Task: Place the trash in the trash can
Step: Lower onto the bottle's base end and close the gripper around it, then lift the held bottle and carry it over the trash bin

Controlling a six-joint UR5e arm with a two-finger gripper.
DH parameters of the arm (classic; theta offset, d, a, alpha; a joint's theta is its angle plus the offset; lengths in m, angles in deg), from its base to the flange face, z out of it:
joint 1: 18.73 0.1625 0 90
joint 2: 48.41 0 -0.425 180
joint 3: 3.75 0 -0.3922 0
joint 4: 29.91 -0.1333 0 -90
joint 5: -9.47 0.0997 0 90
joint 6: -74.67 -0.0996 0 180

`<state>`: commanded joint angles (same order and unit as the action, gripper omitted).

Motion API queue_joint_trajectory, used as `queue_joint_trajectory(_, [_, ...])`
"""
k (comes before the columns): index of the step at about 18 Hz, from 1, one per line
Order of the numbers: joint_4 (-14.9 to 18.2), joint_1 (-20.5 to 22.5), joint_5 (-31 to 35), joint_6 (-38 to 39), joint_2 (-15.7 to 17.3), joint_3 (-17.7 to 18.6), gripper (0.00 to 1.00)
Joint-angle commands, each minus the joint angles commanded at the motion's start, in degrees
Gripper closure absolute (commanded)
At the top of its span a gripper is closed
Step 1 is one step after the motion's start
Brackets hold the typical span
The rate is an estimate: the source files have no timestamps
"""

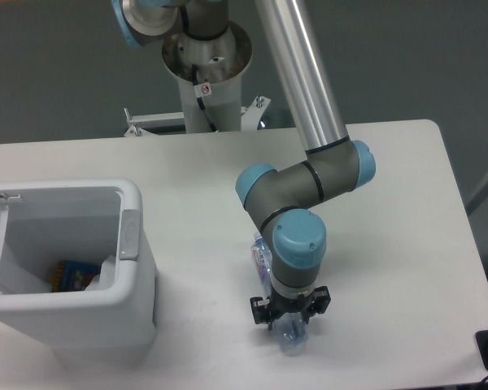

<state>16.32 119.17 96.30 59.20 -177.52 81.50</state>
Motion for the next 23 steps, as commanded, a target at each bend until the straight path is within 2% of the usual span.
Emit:
queue_joint_trajectory(9, [0.0, 0.0, -0.1, 0.0, 0.9, -0.5, 0.43])
queue_joint_trajectory(12, [-0.1, 0.0, -0.7, 0.2, 3.2, -2.0, 0.43])
queue_joint_trajectory(17, [-2.2, 0.6, -10.0, 4.4, 6.5, -8.2, 0.43])
queue_joint_trajectory(21, [-8.3, 0.6, -17.4, 13.9, 10.5, -12.6, 0.43])
queue_joint_trajectory(23, [-8.7, 0.4, -20.0, 16.2, 13.3, -13.4, 0.43])
